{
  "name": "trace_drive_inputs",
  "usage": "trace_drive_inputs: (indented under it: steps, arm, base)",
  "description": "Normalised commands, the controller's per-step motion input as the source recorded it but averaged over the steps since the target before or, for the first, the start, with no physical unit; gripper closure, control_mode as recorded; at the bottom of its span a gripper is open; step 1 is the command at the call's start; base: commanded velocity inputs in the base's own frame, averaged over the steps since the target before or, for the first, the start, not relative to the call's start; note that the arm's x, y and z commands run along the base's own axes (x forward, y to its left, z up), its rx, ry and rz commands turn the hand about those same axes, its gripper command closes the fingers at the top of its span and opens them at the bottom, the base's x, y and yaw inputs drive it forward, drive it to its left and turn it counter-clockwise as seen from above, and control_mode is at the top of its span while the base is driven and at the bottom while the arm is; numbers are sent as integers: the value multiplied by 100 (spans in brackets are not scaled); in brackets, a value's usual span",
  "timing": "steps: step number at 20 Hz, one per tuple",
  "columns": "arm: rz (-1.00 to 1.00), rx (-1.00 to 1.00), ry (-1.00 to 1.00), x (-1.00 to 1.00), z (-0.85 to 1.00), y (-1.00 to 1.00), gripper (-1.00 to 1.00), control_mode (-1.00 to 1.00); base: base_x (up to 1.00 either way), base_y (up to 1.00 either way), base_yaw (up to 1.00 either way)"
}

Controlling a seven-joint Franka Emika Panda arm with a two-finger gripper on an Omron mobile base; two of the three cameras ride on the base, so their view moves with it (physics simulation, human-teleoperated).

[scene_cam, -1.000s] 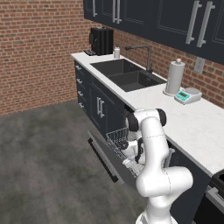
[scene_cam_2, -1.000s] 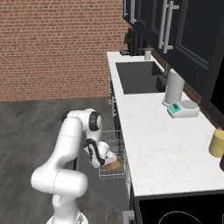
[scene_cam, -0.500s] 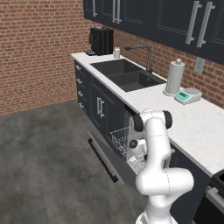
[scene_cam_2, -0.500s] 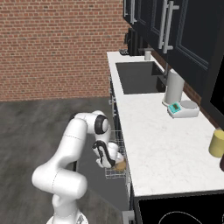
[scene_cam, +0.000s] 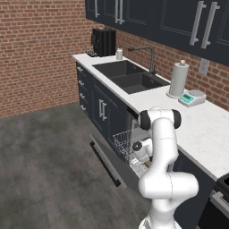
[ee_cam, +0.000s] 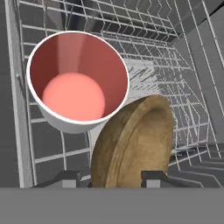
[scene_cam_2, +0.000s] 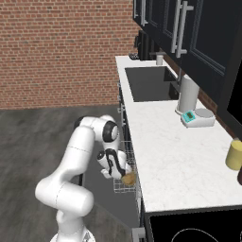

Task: Pick up the cup and bowl from the counter, place them in the dishwasher, and close the dishwasher door.

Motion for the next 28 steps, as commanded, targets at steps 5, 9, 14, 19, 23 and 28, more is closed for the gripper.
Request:
trace_drive_inputs:
  steps: [5, 9, 14, 19, 23, 28]
  arm:
    - [0, 0, 0, -11, 20, 37, -100, -100]
    - [1, 0, 0, -41, 18, 60, -100, -100]
    - [8, 0, 4, -8, 4, 45, -100, -100]
    - [14, -4, 8, 40, -33, 9, -100, -100]
    - [16, -14, 7, 45, -70, 0, -100, -100]
    - [16, -14, 9, 34, -85, -6, -100, -100]
  base:
    - [0, 0, 0]
    - [0, 0, 0]
    - [0, 0, 0]
    - [0, 0, 0]
    - [0, 0, 0]
    - [0, 0, 0]
